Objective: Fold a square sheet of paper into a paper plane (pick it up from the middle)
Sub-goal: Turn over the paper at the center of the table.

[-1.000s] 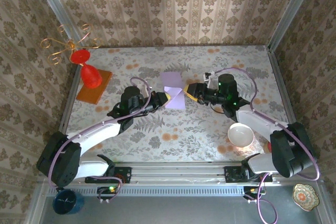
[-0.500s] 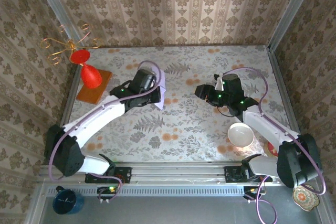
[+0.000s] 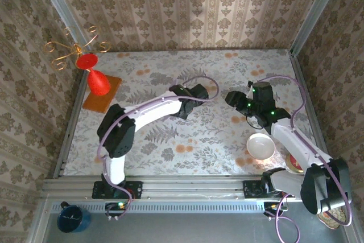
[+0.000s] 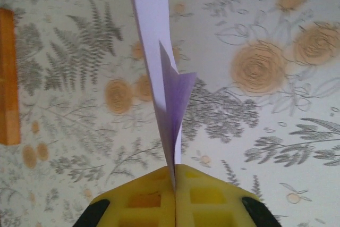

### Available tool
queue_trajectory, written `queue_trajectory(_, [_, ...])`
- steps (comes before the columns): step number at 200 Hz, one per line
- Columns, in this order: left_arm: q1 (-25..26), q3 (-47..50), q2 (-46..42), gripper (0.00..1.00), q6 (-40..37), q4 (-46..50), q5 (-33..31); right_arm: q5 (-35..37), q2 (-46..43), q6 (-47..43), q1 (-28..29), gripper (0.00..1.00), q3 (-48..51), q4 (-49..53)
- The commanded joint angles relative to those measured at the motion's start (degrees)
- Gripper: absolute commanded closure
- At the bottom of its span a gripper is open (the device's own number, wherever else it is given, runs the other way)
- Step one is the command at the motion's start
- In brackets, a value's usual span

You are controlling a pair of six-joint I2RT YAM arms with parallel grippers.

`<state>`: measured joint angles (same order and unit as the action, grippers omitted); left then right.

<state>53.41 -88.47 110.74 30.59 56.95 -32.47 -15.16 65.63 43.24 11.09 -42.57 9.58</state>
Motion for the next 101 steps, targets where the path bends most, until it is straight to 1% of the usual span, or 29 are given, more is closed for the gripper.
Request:
queue_trajectory(1, [0.43,1.08,1.54,0.88,-0.20,-4.42,6.89,2.67,-1.28,-0.49,-0.96,0.41,1.17,2.99])
queue_trajectory(33, [-0.74,7.66,1.47,0.75,2.94,-18.53,25.04,2.77,-1.55,-0.71,-1.87,0.41,1.43,4.17])
queue_trajectory(47, [-2.13,10.73,0.53,0.69,4.90,-23.46,31.35,2.22,-1.40,-0.68,-1.86,0.41,1.52,4.05])
queue_trajectory(79, [-6.15,18.19,-5.30,0.51,8.00,-34.61,42.96,-1.61,1.05,-0.71,-1.76,0.41,0.23,3.07])
queue_trajectory(89, [-7.59,20.19,-7.44,0.47,8.70,-37.18,45.29,-2.46,2.67,-0.48,-1.24,0.42,-0.35,2.46])
queue_trajectory(101, [-9.33,22.73,-10.12,0.44,9.52,-38.99,46.65,-3.24,4.70,-0.27,0.14,0.43,-1.21,1.57])
